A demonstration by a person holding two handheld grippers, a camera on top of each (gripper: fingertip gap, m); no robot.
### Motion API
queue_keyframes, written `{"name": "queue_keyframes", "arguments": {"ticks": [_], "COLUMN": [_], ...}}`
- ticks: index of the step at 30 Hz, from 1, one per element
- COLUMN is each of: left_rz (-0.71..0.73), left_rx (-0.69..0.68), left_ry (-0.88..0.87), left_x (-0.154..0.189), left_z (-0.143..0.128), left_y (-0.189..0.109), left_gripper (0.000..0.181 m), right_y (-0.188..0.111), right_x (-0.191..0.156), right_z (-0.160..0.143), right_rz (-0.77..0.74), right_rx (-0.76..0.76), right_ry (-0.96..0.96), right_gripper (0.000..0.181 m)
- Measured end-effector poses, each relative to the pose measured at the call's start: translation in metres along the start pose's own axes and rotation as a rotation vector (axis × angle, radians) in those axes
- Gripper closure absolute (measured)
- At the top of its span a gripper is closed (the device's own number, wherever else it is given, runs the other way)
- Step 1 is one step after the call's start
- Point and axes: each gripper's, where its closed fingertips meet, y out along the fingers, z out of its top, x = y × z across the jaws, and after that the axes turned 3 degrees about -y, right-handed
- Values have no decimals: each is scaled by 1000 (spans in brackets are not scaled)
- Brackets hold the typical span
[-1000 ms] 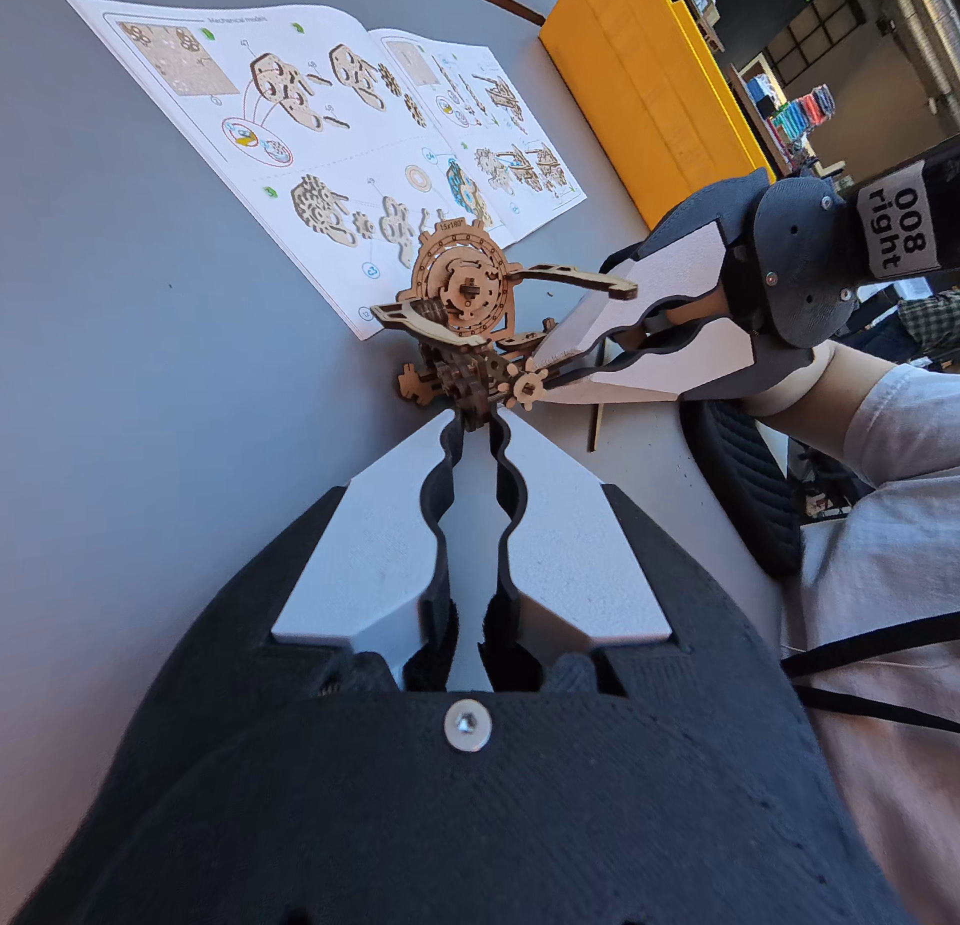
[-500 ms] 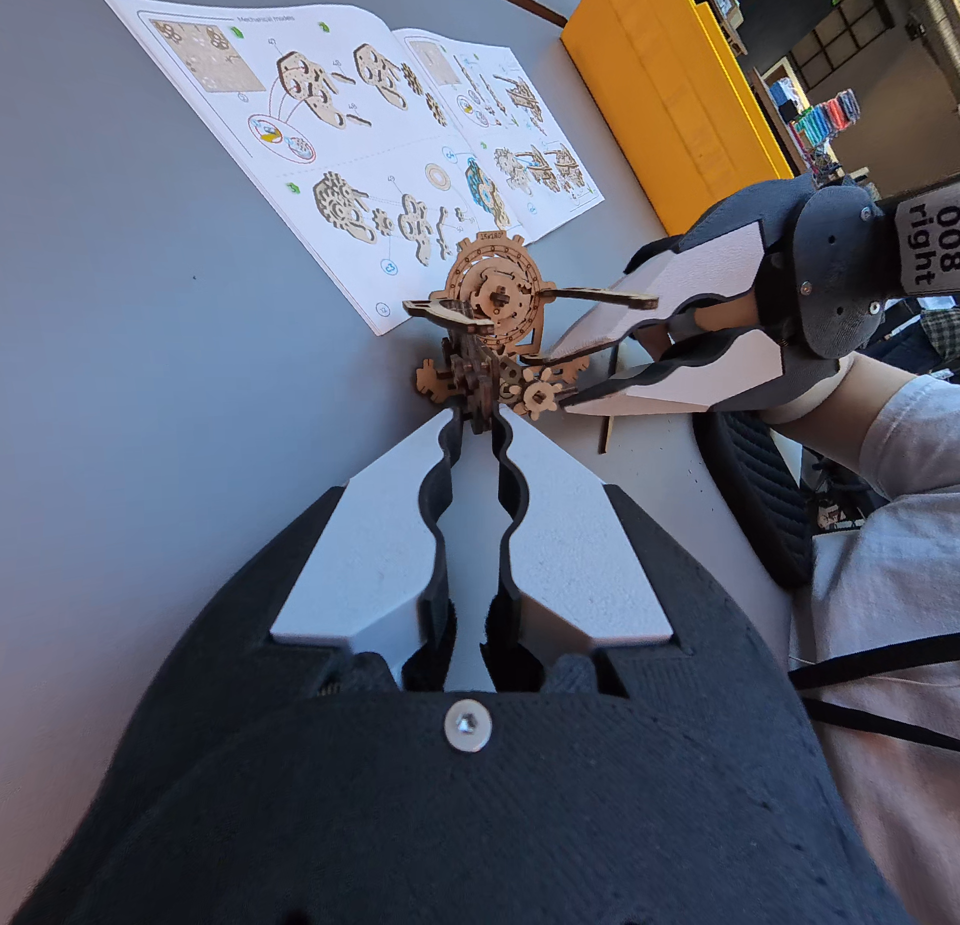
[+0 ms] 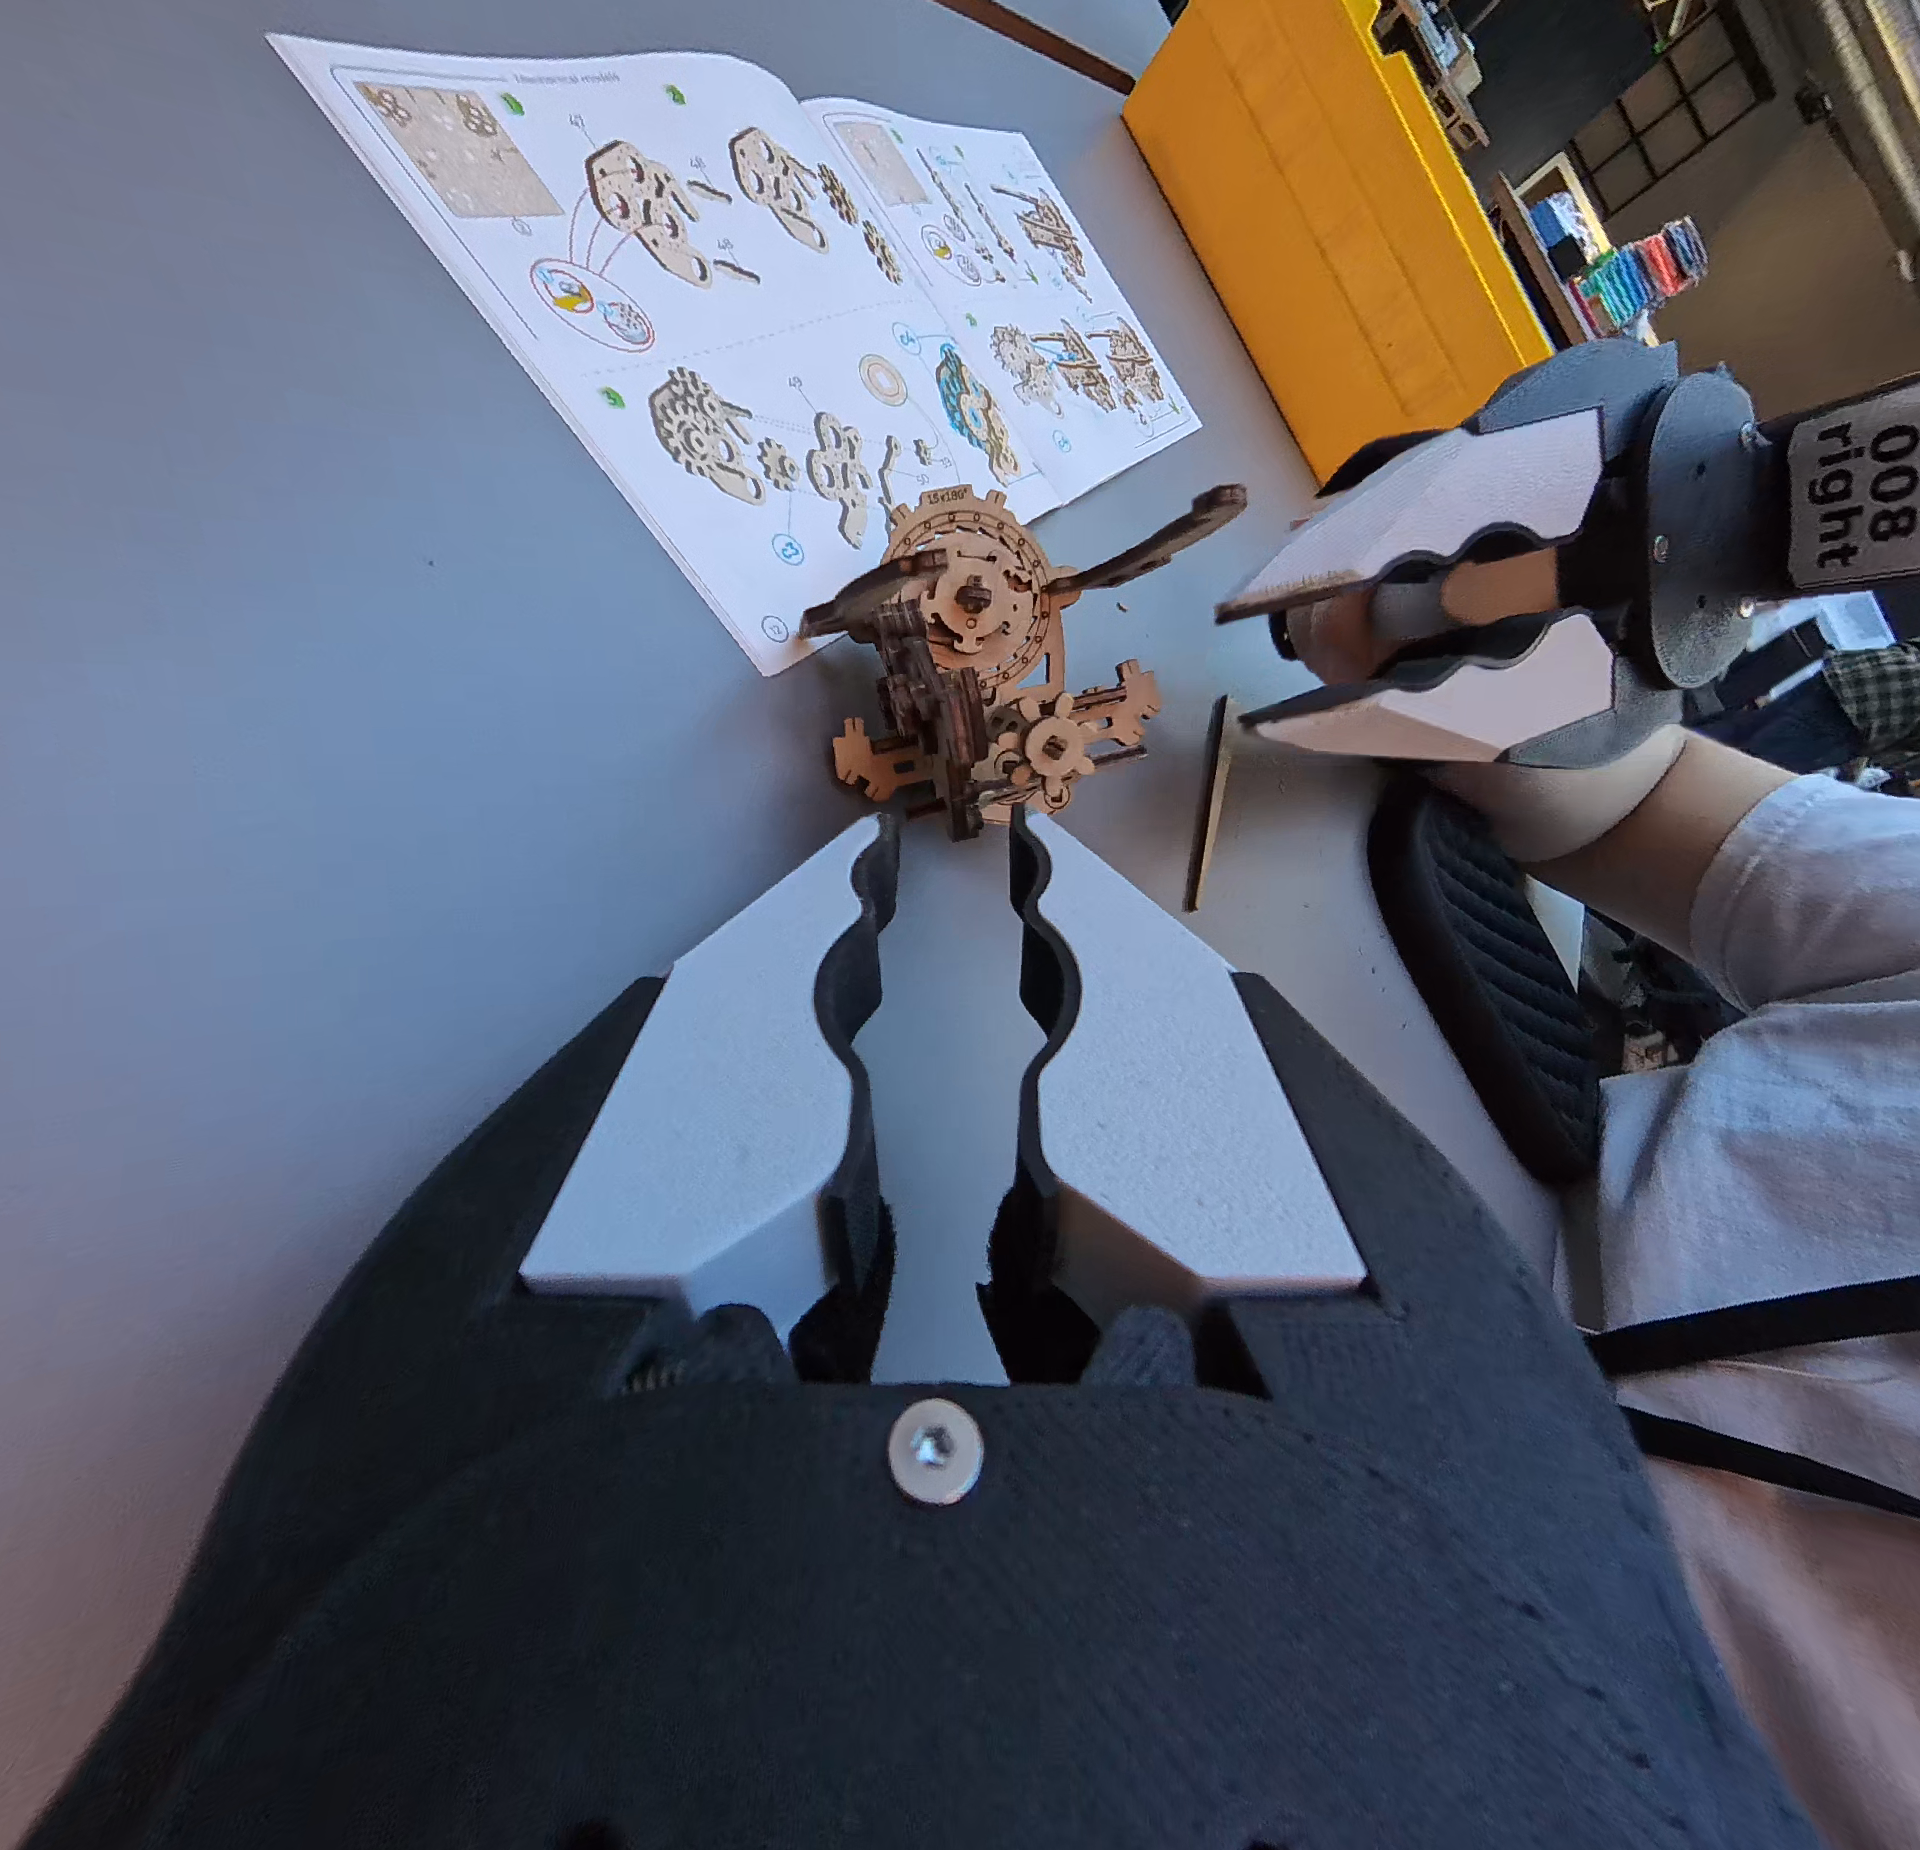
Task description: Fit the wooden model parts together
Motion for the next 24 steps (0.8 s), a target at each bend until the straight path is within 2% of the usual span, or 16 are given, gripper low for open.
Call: {"name": "queue_keyframes", "arguments": {"ticks": [6, 10, 13, 15, 18, 21, 24], "left_rz": [73, 154, 238, 381, 563, 642, 724], "left_rx": [33, 53, 39, 3, 12, 67, 124], "left_ry": [-1, 26, 78, 133, 197, 217, 213], "left_x": [-8, -3, 9, 3, 1, 11, 15], "left_z": [10, 14, -3, -25, -49, -60, -62], "left_y": [-22, -42, -52, -60, -66, -59, -51], "left_gripper": [157, 150, 144, 130, 95, 69, 44], "right_y": [-24, -45, -69, -92, -131, -162, -173], "right_x": [35, 57, 44, 25, 5, -8, -11], "right_z": [4, 1, -15, -31, -53, -61, -72], "right_rz": [-80, -137, -126, -146, -272, -413, -558], "right_rx": [70, -3, -83, -136, -215, -215, -227], "right_ry": [96, 209, 360, 438, 510, 599, 643], "right_gripper": [159, 141, 128, 118, 101, 75, 49]}}
